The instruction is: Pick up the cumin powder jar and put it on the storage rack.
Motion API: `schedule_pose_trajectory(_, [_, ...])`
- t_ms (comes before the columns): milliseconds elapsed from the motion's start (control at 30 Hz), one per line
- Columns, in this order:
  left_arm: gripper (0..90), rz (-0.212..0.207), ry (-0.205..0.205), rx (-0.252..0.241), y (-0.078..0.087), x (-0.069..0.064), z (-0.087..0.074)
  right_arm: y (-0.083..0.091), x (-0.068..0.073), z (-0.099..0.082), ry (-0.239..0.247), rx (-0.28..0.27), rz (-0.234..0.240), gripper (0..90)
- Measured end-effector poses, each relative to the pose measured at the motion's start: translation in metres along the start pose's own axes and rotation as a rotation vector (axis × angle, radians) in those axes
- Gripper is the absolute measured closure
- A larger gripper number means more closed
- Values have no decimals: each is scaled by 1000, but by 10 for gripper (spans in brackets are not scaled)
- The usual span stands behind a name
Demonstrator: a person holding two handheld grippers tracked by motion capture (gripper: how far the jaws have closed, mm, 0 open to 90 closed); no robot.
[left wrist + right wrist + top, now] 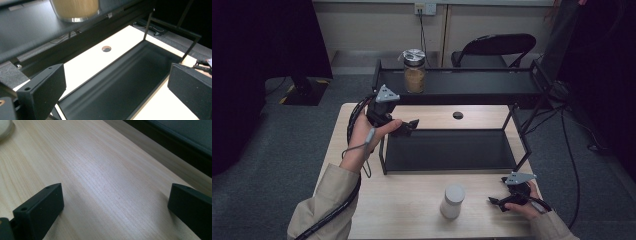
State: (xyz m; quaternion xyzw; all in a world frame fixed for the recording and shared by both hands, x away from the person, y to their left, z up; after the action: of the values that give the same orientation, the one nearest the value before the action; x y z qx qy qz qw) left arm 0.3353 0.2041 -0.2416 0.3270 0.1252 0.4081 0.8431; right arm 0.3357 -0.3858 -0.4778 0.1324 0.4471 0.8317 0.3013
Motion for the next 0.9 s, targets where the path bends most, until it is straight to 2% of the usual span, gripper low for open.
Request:
schedule_pose_trajectory(333, [11,-18,-6,15,-11,-4,-38,0,0,0,0,0,0,0])
schedule_pose_trajectory(600, [11,-42,6,36,-18,-4,-61,0,0,0,0,1,0,0])
schedule_pose_trajectory(900, [11,-37,16,43,-27,-7,-83,0,0,0,0,0,0,0])
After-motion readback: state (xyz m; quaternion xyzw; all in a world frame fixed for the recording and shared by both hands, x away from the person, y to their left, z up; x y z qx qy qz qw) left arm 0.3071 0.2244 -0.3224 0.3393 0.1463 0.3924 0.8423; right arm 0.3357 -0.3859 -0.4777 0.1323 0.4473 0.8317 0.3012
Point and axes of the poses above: each handheld gripper's, and its own axes: y roughly backward along the jaws, z roughly out of its top, x roughly to its left, the point moved 2 cm from there along -y, roughly forward along the jaws, and after that the axes turned 13 degrees about x, right-handed, at the moved point
